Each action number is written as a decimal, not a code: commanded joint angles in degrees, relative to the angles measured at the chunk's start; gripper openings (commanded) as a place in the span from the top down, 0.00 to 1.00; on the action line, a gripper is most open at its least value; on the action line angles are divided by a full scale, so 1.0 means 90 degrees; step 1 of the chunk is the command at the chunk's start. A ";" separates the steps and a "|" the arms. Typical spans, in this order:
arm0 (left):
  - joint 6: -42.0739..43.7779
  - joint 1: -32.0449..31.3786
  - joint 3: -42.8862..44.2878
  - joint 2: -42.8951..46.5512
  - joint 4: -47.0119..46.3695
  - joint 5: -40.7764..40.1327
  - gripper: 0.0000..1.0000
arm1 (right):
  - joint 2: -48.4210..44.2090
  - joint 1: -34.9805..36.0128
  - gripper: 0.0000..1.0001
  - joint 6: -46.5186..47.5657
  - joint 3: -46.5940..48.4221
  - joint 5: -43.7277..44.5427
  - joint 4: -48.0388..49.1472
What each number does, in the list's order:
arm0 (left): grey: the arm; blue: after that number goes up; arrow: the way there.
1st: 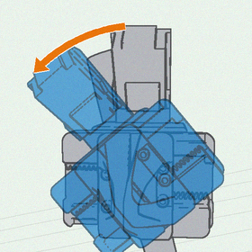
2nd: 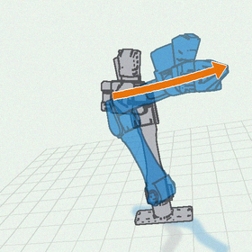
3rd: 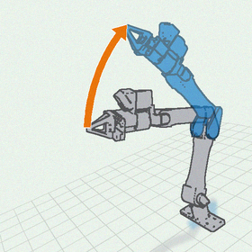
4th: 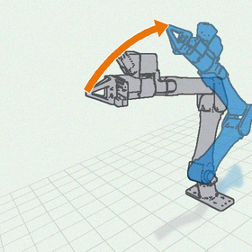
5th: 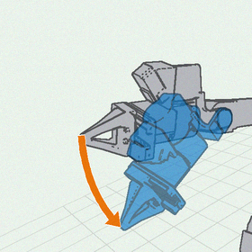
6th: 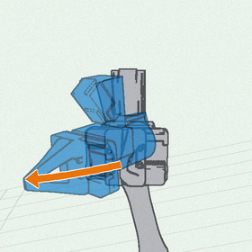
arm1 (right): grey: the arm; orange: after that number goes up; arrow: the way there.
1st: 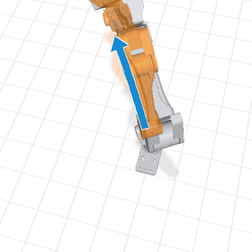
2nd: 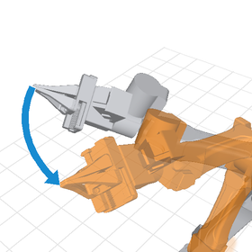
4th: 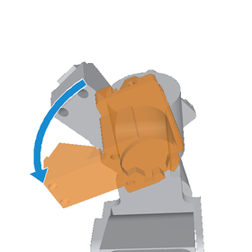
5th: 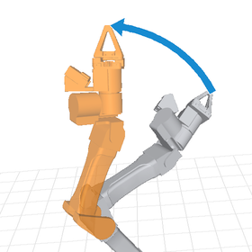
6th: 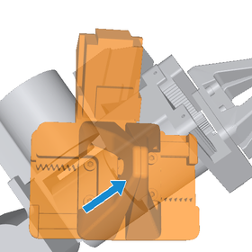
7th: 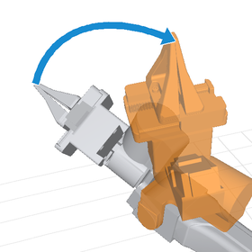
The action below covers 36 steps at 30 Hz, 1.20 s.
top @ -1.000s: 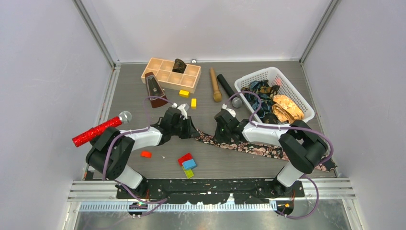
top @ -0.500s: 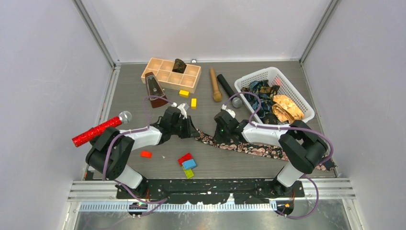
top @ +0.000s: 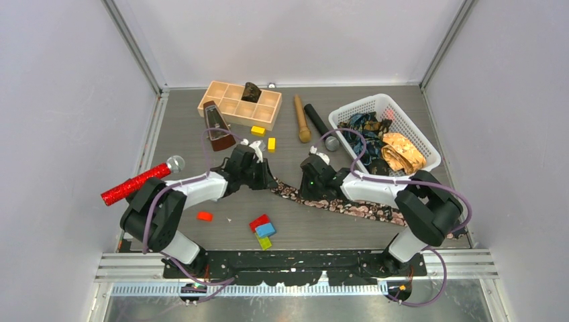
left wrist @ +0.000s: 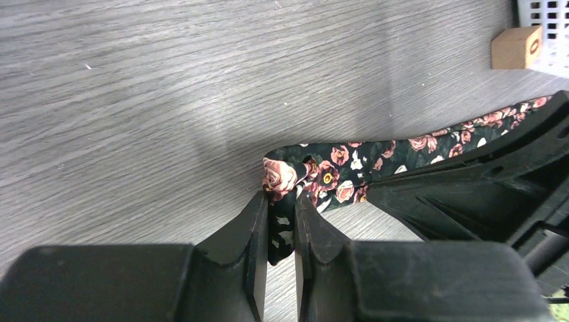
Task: Roll the ties
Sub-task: Roll the tie at the center of the board.
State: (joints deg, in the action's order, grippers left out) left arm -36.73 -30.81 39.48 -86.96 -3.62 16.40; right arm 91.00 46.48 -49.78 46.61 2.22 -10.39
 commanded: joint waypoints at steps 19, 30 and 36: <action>0.1514 -0.1148 0.1740 -0.0455 0.2600 -0.3539 1.00 | -0.2279 0.0043 0.77 0.0073 -0.0571 0.1122 -0.0186; 0.2018 -0.1953 0.2725 -0.1360 0.3577 -0.5861 1.00 | -0.2971 0.0041 0.77 0.0038 -0.0797 0.1538 -0.0472; 0.2187 -0.2438 0.3200 -0.1911 0.3966 -0.6825 1.00 | -0.3413 0.0041 0.76 -0.0085 -0.0951 0.1839 -0.0616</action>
State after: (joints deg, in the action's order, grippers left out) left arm -19.00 -50.35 64.95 -101.97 28.34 -35.35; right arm 63.83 46.54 -49.63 38.63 14.72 -15.40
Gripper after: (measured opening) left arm 0.185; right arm 0.235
